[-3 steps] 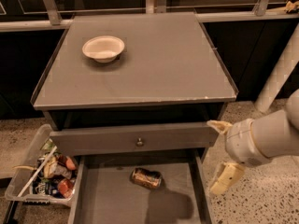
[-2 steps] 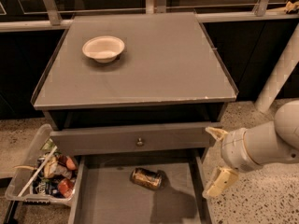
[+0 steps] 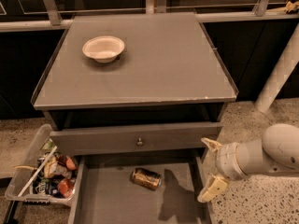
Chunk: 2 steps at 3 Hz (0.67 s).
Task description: Pick orange can from middle drawer and place on counter
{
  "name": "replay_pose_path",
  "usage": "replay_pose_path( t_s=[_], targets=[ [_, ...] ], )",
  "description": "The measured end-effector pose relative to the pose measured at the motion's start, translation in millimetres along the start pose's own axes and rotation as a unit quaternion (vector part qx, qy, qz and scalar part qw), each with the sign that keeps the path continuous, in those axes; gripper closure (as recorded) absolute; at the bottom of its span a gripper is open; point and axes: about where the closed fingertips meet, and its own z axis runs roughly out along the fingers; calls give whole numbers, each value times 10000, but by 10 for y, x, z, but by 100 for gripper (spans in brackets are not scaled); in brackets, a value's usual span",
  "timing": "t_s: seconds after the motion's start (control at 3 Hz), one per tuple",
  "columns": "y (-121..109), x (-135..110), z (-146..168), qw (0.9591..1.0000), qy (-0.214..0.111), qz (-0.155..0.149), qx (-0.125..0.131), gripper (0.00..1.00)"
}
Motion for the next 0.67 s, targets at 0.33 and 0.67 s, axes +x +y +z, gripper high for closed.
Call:
replay_pose_path(
  t_s=[0.33, 0.67],
  targets=[
    [0, 0, 0, 10000, 0, 0, 0, 0],
    [79, -5, 213, 9995, -286, 55, -149, 0]
  ],
)
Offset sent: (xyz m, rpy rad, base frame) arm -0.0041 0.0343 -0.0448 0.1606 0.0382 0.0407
